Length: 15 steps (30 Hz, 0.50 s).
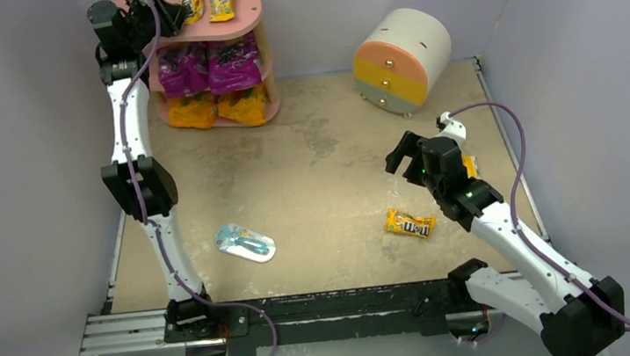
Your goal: Place and organize the candy bags onto the shelf
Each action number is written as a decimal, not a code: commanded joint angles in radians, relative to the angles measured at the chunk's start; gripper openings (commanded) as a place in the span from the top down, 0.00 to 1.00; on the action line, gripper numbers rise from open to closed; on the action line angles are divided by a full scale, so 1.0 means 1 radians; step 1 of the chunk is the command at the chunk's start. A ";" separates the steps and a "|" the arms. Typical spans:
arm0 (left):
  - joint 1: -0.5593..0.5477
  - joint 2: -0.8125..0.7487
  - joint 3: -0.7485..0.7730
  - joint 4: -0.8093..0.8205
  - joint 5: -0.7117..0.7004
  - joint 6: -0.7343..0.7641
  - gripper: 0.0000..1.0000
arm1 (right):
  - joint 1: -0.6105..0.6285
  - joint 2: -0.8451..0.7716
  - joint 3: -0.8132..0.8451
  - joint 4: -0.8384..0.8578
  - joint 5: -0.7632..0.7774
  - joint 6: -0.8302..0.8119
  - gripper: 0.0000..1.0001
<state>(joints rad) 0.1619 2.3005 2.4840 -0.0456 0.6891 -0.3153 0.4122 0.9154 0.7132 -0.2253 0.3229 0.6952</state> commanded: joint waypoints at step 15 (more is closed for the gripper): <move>-0.026 -0.064 -0.068 -0.207 -0.117 0.298 0.78 | 0.002 -0.050 -0.015 -0.013 0.003 0.012 0.01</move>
<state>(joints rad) 0.0940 2.2841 2.4798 -0.1181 0.6056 -0.1093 0.4122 0.8742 0.7113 -0.2420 0.3229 0.6991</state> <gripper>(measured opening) 0.203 0.987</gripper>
